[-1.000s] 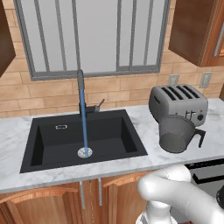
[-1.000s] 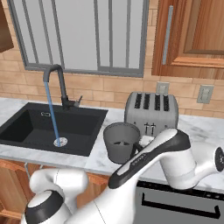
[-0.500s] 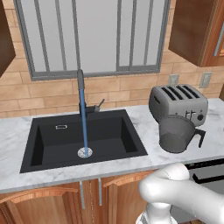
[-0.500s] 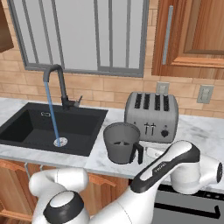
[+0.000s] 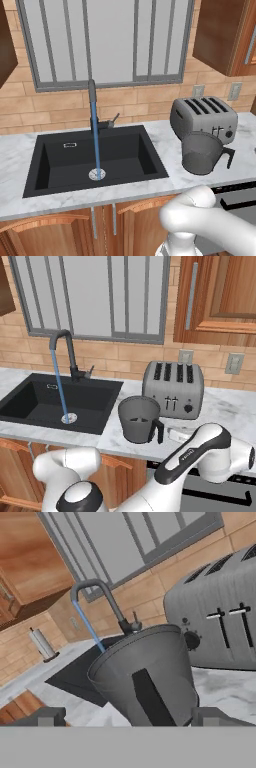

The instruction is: Turn on the sink faucet and place the jug under the water for a few seconds to fill it up.

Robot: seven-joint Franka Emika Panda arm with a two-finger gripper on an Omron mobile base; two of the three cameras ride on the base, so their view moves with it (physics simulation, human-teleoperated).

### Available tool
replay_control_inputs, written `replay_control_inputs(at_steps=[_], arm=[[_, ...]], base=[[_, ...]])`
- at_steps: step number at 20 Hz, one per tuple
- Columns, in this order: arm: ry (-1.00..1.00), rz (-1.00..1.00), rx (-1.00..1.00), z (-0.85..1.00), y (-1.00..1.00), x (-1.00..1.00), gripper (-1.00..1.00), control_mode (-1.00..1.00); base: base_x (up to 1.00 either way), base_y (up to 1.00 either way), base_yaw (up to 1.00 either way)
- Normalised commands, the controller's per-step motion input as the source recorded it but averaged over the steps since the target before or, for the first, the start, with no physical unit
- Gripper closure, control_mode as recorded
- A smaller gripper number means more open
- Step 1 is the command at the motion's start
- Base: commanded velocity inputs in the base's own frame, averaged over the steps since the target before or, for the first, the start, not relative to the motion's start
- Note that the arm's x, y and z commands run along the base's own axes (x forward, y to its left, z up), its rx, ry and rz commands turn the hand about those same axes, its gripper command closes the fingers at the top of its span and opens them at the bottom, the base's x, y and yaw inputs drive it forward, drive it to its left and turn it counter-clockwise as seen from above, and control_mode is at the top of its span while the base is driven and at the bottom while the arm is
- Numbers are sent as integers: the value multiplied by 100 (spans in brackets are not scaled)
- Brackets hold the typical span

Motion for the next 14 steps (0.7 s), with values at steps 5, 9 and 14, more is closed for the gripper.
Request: replay_control_inputs(at_steps=[5,9,14], arm=[[-15,0,0,-43,0,8,-100,-100],[-16,0,-1,-36,0,19,-100,-100],[-13,0,-1,-16,0,24,-100,-100]], base=[[0,0,0],[0,0,0],[0,0,0]])
